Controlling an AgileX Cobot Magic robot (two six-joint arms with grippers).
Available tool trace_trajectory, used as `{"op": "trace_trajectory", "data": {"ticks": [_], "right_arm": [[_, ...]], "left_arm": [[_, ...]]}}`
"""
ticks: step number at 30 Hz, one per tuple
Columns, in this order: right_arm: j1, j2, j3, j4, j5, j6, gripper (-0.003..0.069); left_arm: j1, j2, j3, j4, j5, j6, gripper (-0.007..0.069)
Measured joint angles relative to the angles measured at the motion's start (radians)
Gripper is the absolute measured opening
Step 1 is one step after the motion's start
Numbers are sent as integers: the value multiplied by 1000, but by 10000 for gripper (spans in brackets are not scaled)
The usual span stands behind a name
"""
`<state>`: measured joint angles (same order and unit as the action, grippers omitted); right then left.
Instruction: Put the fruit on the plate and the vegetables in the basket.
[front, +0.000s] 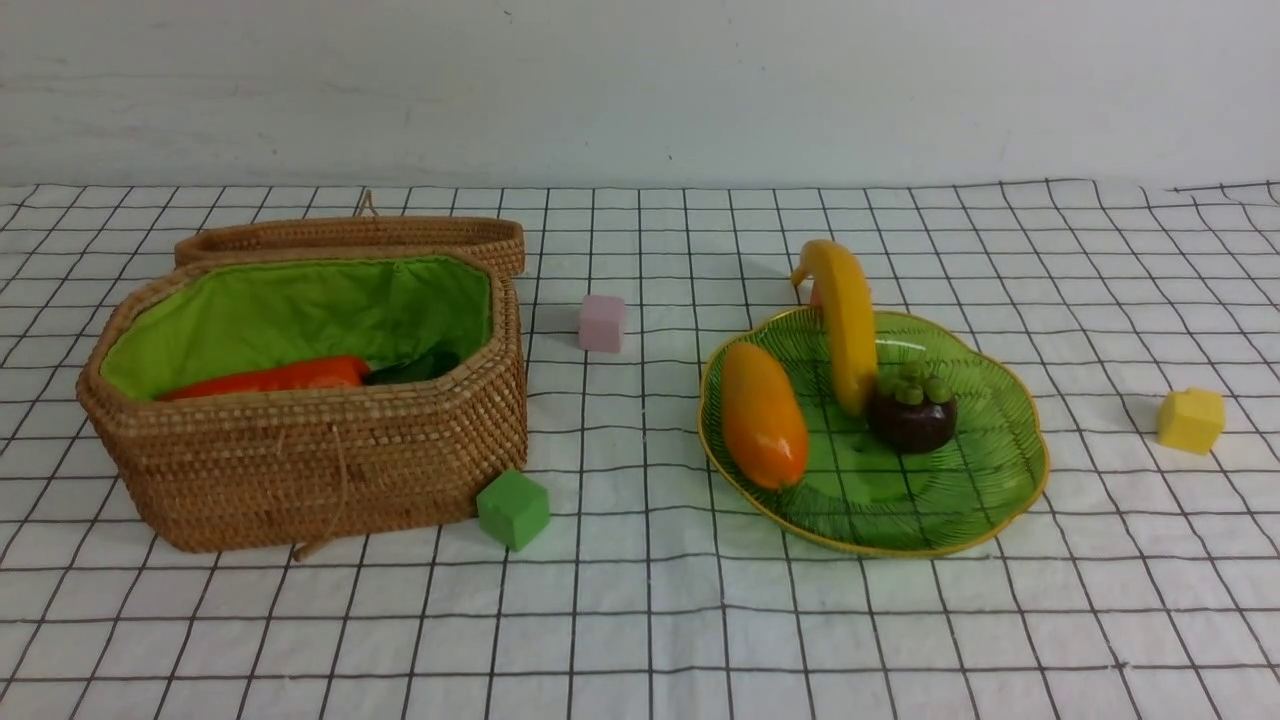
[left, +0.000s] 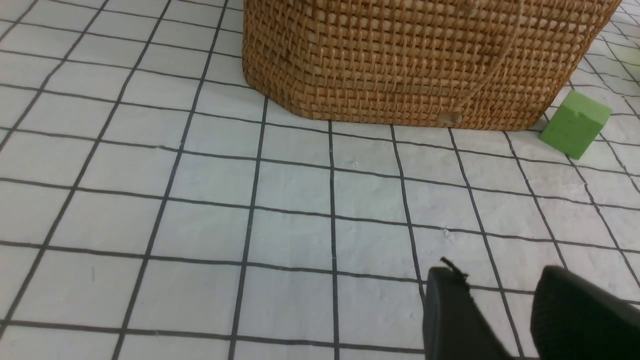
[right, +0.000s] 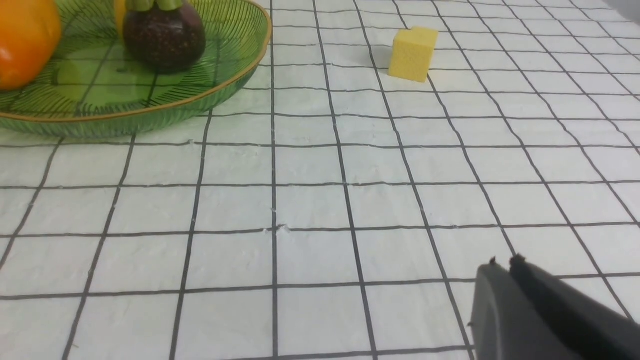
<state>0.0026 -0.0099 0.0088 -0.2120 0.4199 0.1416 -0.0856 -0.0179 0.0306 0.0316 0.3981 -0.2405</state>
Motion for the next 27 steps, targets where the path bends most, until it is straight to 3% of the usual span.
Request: {"op": "trace_trajectory", "data": {"ticks": [27], "right_arm": [[0, 0, 1, 0, 0, 0, 83]], "left_arm": [[0, 0, 0, 0, -3, 0, 239]]}}
